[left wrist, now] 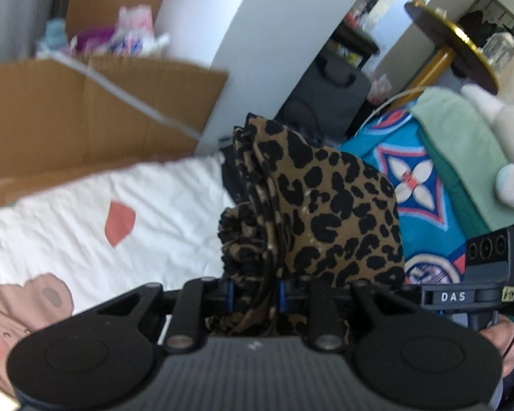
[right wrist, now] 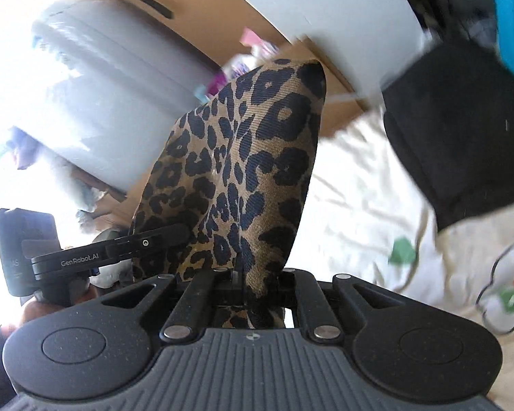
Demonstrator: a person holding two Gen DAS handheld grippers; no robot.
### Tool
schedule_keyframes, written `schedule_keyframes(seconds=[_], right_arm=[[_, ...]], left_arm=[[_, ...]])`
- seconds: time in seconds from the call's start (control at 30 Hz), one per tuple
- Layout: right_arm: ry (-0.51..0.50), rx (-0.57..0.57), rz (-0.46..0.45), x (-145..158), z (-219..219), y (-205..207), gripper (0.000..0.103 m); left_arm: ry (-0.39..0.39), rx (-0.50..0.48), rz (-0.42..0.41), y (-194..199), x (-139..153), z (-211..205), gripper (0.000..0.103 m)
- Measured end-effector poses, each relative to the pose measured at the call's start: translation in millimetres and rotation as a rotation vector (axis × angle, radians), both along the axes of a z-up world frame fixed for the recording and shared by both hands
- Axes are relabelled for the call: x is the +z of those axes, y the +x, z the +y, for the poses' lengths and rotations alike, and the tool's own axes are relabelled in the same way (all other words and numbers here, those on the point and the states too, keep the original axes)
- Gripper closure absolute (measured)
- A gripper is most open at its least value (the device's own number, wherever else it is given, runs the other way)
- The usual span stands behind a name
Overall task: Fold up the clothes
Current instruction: 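Carry the held trouser bundle with both tools toward the black garment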
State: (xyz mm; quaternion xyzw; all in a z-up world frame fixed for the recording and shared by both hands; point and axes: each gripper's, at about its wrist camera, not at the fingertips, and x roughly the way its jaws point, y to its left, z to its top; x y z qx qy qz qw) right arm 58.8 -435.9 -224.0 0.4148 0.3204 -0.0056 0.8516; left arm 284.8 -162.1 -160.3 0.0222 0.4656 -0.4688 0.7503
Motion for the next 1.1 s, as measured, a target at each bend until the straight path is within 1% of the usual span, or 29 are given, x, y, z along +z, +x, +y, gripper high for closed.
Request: schedule_keyframes(seconds=[0.2,0.33,0.7,0.87,0.97,1.1], right_arm=[[-0.115,-0.005,-0.055,68.0,-8.0,-8.5,0.097],[-0.178,-0.02,-0.095,116.7,-16.1,-12.9,0.097],[-0.367,0.018,-0.207,270.6,-16.8,-30.1,0.097],[-0.401,0.026,-0.249,342.7,-21.9,-43.7,0.097],[-0.433,0.032,-0.269,379.1,-21.6,-58.2,0.097],[-0.447,0.03,-0.28,414.4,-23.4,-77.6,0.097]], left_arm=[[-0.061,0.045,-0.08,-17.3,56.2,-13.2,0.079],[-0.113,0.115,-0.12,-34.9,94.2,-25.8,0.079],[-0.203,0.194,-0.291,-84.2,217.4,-26.6,0.079],[-0.247,0.2,-0.348,-101.6,276.7,-31.8,0.079],[-0.273,0.198,-0.366,-110.1,307.7,-38.2,0.079],[-0.305,0.197,-0.378,-124.8,334.0,-46.5,0.079]])
